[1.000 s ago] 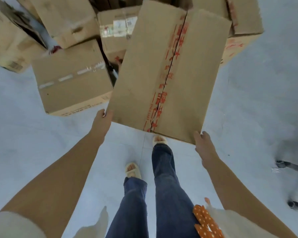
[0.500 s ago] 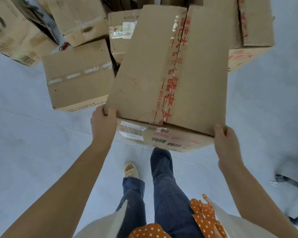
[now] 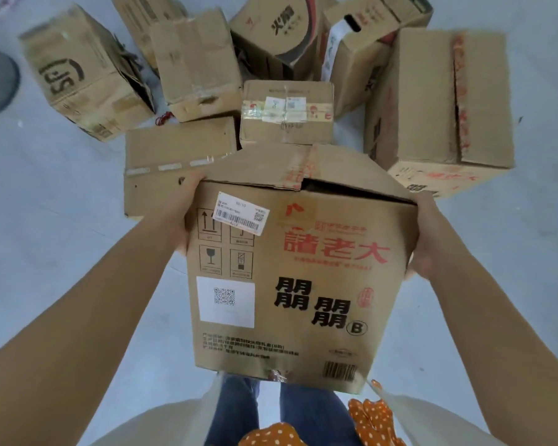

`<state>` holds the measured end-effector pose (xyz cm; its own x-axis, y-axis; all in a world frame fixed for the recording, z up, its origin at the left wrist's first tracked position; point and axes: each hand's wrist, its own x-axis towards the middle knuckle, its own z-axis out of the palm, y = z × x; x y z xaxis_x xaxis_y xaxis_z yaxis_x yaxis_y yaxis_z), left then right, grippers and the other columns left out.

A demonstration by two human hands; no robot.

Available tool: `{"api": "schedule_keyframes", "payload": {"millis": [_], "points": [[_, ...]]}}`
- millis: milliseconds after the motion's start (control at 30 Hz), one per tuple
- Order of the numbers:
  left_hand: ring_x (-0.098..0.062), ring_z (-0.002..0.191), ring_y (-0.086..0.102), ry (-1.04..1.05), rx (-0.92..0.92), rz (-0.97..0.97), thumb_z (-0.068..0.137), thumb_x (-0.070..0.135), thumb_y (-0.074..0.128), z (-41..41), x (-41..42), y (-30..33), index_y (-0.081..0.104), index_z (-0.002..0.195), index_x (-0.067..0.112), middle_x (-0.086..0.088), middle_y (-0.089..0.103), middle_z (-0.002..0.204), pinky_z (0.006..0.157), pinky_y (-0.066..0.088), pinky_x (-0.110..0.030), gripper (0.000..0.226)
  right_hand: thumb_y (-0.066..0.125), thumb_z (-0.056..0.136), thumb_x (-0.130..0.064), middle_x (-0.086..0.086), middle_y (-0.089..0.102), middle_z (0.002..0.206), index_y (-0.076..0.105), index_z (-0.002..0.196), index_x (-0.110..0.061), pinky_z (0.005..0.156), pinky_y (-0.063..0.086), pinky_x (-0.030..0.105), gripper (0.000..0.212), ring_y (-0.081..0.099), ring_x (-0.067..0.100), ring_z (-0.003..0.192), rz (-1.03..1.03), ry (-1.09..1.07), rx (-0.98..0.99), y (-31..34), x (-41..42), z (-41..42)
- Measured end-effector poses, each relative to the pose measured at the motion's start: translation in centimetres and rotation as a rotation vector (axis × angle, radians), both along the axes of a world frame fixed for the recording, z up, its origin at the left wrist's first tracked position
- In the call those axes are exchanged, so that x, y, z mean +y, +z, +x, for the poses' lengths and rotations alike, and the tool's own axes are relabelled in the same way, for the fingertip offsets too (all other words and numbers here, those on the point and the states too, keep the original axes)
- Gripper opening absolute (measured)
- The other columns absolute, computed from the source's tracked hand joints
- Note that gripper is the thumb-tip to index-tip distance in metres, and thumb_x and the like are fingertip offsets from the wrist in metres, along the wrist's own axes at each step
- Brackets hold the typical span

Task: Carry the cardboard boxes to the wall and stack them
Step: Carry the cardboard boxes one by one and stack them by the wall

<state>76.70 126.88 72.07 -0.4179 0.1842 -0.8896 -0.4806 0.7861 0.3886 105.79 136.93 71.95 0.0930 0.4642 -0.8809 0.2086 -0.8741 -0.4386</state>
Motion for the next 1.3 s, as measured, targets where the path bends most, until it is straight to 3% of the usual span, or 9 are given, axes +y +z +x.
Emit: {"api": "schedule_keyframes", "payload": {"millis": [100,233,433,633,867,967,1033,1133,1300], "points": [[-0.025,0.098,0.052,-0.051,-0.043,-0.042,0.081,0.056,0.059,-0.5,-0.6,0.6,0.051,0.100,0.028,0.000,0.056,0.106,0.095,0.029,-0.074,0.036,0.046,0.082,-0.069,0.004,0.059,0.118,0.058,0.100,-0.031,0.086,0.029,0.077,0.044,0.047,0.033,0.112,-0.122,0.121,0.055,0.6,-0.1,1.3],[-0.037,0.133,0.031,0.028,-0.086,0.037,0.081,0.053,0.062,-0.5,-2.3,0.7,0.043,0.122,0.030,0.000,0.043,0.126,0.085,0.024,-0.084,0.050,0.052,0.088,-0.057,0.009,0.059,0.120,0.058,0.114,-0.028,0.074,0.032,0.084,0.040,0.050,0.040,0.113,-0.161,0.092,0.133,0.7,-1.0,1.3],[-0.026,0.122,0.037,0.170,-0.056,0.086,0.084,0.051,0.060,1.1,-7.9,1.8,0.047,0.120,0.032,0.003,0.046,0.124,0.086,0.033,-0.079,0.043,0.050,0.091,-0.046,0.007,0.058,0.110,0.058,0.098,-0.028,0.080,0.038,0.078,0.022,0.052,0.035,0.107,-0.066,0.192,0.096,2.2,-2.1,0.2],[-0.019,0.082,0.052,0.420,0.060,0.221,0.089,0.048,0.053,3.5,-15.8,6.5,0.052,0.087,0.031,0.007,0.054,0.089,0.089,0.044,-0.062,0.017,0.049,0.093,-0.049,0.004,0.058,0.101,0.053,0.093,-0.030,0.086,0.038,0.076,0.019,0.054,0.026,0.093,0.060,0.352,0.155,6.1,-4.0,-3.6],[-0.023,0.092,0.053,0.762,0.160,0.286,0.089,0.048,0.054,3.6,-30.4,9.2,0.051,0.111,0.025,0.002,0.057,0.101,0.089,0.044,-0.067,0.032,0.058,0.088,-0.044,0.009,0.056,0.109,0.047,0.111,-0.025,0.089,0.036,0.076,0.032,0.053,0.033,0.102,0.094,0.634,0.239,8.9,-11.7,-11.3],[-0.027,0.097,0.055,0.887,0.216,0.316,0.089,0.049,0.053,5.4,-38.3,10.2,0.051,0.100,0.026,-0.002,0.058,0.103,0.089,0.044,-0.067,0.025,0.055,0.095,-0.028,0.009,0.059,0.104,0.052,0.108,-0.025,0.063,0.059,0.047,0.013,0.062,0.028,0.090,0.138,0.901,0.336,9.0,-17.1,-13.6],[-0.029,0.102,0.053,0.999,0.245,0.324,0.089,0.048,0.052,7.1,-43.8,10.8,0.052,0.094,0.028,-0.002,0.057,0.104,0.089,0.044,-0.067,0.021,0.057,0.095,-0.011,0.005,0.058,0.099,0.048,0.114,-0.029,0.061,0.060,0.036,0.028,0.066,0.021,0.089,0.169,1.021,0.389,8.8,-21.3,-15.2],[-0.024,0.101,0.055,1.168,0.305,0.315,0.088,0.045,0.055,10.6,-52.1,12.1,0.055,0.094,0.029,-0.002,0.057,0.107,0.084,0.049,-0.062,0.017,0.062,0.084,-0.046,0.013,0.060,0.094,0.054,0.110,-0.021,0.082,0.049,0.063,0.038,0.059,0.037,0.100,0.053,1.226,0.371,9.5,-29.2,-18.1],[-0.008,0.073,0.050,1.411,0.475,0.331,0.100,0.012,0.045,17.0,-65.0,13.0,0.044,0.099,0.032,0.005,0.050,0.089,0.049,0.052,-0.021,0.020,0.052,0.087,-0.053,0.012,0.064,0.103,0.058,0.116,-0.020,0.084,0.044,0.069,0.044,0.059,0.036,0.107,0.010,1.474,0.438,9.8,-43.8,-21.7]]}}
